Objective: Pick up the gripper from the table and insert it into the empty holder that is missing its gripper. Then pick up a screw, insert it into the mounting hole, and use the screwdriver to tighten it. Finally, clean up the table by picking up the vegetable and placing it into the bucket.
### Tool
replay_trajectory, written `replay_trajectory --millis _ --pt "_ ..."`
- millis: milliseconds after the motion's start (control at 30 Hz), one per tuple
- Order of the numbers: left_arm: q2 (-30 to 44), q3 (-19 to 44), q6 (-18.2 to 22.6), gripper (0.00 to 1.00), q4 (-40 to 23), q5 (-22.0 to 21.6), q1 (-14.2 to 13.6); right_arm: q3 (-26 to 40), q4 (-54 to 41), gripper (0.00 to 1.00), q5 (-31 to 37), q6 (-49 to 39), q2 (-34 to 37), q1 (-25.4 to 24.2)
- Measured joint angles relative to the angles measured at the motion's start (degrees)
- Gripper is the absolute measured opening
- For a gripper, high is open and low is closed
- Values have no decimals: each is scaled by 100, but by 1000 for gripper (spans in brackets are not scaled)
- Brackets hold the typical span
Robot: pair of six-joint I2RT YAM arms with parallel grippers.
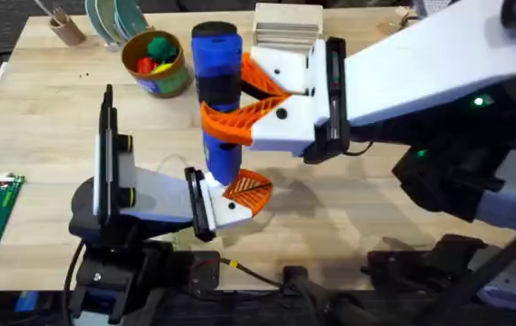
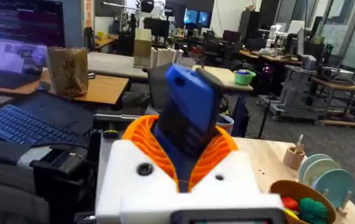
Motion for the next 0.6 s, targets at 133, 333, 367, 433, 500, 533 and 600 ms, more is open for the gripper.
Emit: replay_trajectory --millis 133,333,367,433,500,533,600 --pt "0 2 3 6 2 0 0 -7 481 64 -45 2 19 -12" --pt "0 2 5 6 2 0 0 -7 1539 64 -66 26 -123 -387" --pt "-2 2 5 6 2 -2 0 -7 1515 64 -66 24 -138 -455" --pt "0 2 5 6 2 0 0 -7 1316 63 -69 -4 -140 -643" --pt "0 2 5 6 2 0 0 -7 930 63 -93 -146 -138 -872" --pt "-1 2 5 6 2 0 0 -7 655 63 -108 -286 -139 -1039" --pt "-2 2 5 6 2 0 0 -7 193 63 -113 -596 -135 -1391"
